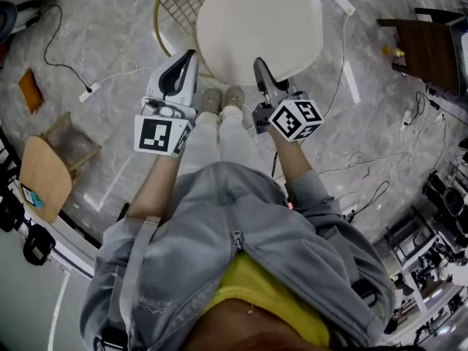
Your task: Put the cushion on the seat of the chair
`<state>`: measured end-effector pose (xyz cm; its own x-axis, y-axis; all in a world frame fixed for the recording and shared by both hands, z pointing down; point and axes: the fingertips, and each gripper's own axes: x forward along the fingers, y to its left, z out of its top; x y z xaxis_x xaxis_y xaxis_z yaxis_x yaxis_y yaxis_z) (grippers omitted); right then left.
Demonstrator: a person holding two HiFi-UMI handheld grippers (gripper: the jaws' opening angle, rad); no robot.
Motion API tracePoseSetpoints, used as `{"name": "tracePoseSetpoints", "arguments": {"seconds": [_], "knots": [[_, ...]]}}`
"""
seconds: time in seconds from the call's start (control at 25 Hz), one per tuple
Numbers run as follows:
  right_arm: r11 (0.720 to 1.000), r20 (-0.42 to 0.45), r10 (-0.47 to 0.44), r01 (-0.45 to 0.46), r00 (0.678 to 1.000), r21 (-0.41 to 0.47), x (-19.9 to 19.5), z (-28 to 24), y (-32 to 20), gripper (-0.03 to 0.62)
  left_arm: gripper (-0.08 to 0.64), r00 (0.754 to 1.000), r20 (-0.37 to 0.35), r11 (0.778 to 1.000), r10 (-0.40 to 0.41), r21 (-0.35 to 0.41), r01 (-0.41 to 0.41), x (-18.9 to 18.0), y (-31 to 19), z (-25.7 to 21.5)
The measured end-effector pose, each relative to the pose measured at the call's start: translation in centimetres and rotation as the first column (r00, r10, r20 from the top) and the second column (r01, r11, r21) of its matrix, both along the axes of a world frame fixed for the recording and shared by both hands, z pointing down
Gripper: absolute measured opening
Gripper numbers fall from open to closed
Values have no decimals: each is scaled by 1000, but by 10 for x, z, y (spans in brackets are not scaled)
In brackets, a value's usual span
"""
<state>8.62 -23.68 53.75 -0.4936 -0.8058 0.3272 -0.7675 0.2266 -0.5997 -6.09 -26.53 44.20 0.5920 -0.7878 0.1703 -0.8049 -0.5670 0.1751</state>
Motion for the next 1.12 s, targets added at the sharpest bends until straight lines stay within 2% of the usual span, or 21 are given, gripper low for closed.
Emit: {"name": "tracePoseSetpoints", "arguments": {"seconds": [0.24,0.72,1.0,1.12], "knots": [[998,148,-12,20,989,-52,-9,37,-6,44,-2,1000,23,1000,4,-31,-3,-3,-1,24],[983,371,61,8,927,-183,3,110,-28,44,-2,998,55,997,22,-73,-18,11,-13,57],[968,415,101,7,904,-250,5,147,-36,44,-2,997,67,994,26,-108,-18,14,-20,79],[958,416,96,31,904,-287,4,170,-41,44,-2,996,77,992,37,-123,-28,17,-23,89]]}}
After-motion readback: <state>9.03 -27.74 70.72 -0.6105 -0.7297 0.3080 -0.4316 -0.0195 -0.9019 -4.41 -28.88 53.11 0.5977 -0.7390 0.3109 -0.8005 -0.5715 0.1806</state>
